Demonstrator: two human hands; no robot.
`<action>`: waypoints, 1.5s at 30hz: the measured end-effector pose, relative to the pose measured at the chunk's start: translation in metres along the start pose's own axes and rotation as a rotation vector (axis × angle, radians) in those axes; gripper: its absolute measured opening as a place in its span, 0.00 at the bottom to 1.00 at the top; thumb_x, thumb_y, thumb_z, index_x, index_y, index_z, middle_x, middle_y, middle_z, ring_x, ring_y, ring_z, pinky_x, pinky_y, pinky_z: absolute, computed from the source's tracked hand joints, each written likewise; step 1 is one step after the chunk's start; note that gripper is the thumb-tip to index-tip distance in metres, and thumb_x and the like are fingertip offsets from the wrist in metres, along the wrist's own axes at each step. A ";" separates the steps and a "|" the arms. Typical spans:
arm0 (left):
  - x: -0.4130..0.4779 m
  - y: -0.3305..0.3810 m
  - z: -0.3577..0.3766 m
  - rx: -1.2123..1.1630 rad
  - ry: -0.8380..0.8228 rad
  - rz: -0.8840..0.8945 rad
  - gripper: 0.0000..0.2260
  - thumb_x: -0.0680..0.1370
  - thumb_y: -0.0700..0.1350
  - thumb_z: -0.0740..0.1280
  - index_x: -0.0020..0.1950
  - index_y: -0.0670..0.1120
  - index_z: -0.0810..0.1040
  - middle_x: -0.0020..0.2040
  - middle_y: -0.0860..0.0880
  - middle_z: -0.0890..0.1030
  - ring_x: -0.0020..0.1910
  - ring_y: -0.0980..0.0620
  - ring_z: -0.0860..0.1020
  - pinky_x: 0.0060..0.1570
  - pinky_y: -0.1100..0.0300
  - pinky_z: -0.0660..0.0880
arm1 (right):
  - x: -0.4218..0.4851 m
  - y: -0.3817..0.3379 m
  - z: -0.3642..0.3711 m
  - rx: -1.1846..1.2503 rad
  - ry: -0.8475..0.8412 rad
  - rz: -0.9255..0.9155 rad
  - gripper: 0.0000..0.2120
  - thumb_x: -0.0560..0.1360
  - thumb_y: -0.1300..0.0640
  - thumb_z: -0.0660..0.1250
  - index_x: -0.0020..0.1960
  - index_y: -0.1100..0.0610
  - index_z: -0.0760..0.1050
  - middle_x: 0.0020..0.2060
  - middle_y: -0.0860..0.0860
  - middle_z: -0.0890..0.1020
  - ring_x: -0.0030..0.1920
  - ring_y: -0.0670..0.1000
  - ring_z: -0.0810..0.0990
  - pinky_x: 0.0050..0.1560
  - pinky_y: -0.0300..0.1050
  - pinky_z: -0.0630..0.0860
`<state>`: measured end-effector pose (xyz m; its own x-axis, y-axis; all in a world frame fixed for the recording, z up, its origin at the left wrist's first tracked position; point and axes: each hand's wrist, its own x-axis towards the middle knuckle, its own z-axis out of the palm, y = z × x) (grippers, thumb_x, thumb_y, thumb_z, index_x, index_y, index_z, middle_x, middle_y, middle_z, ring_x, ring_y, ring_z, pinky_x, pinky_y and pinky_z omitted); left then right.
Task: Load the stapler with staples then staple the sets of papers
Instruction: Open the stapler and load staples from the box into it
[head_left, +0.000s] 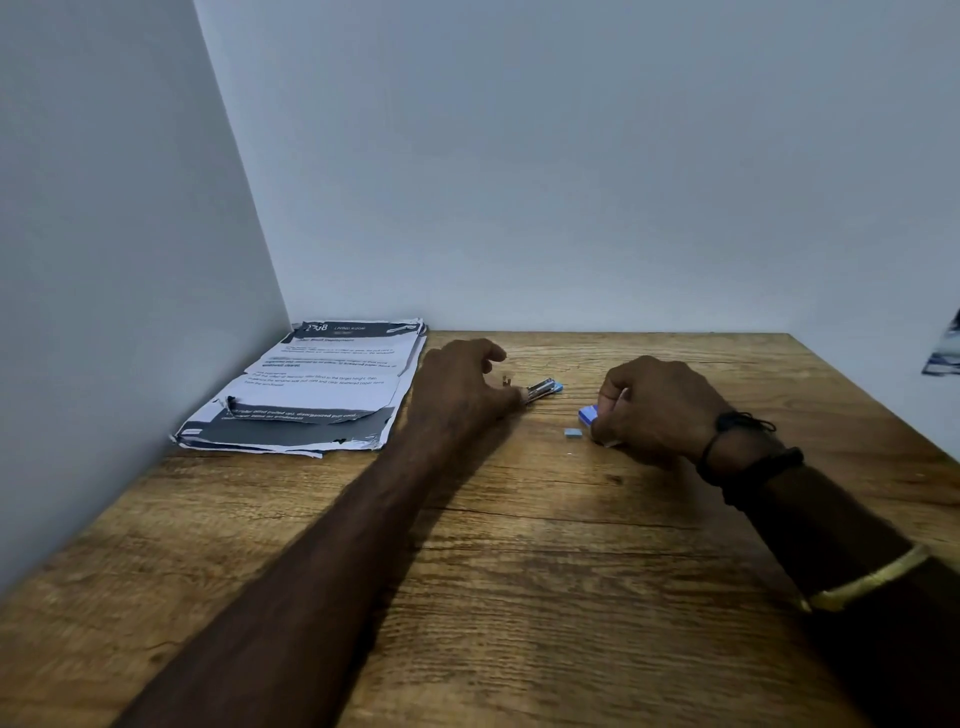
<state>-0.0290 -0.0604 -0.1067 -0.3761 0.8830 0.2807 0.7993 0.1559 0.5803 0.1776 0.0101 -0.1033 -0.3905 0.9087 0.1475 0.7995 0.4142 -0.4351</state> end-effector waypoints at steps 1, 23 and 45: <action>0.000 -0.001 0.001 0.035 -0.035 -0.022 0.27 0.68 0.57 0.79 0.64 0.52 0.80 0.61 0.50 0.83 0.62 0.50 0.78 0.59 0.57 0.74 | 0.000 -0.001 0.000 -0.008 -0.004 -0.001 0.08 0.59 0.49 0.78 0.35 0.49 0.82 0.33 0.43 0.83 0.37 0.44 0.79 0.32 0.39 0.69; -0.011 0.006 0.005 0.057 0.063 0.023 0.09 0.76 0.50 0.72 0.52 0.48 0.85 0.48 0.47 0.87 0.52 0.44 0.82 0.52 0.50 0.79 | -0.005 -0.010 0.000 0.297 0.094 -0.256 0.06 0.68 0.61 0.77 0.39 0.52 0.83 0.31 0.47 0.86 0.34 0.42 0.85 0.38 0.34 0.77; -0.010 0.013 0.018 0.062 0.124 0.281 0.09 0.75 0.53 0.73 0.53 0.53 0.86 0.45 0.51 0.87 0.41 0.52 0.78 0.42 0.59 0.67 | -0.011 -0.015 -0.012 0.168 0.316 -0.441 0.06 0.74 0.61 0.73 0.51 0.56 0.85 0.45 0.52 0.83 0.46 0.50 0.81 0.51 0.46 0.77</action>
<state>-0.0060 -0.0595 -0.1162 -0.1872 0.8353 0.5169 0.9057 -0.0570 0.4202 0.1754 -0.0049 -0.0879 -0.4949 0.6336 0.5946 0.4977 0.7676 -0.4038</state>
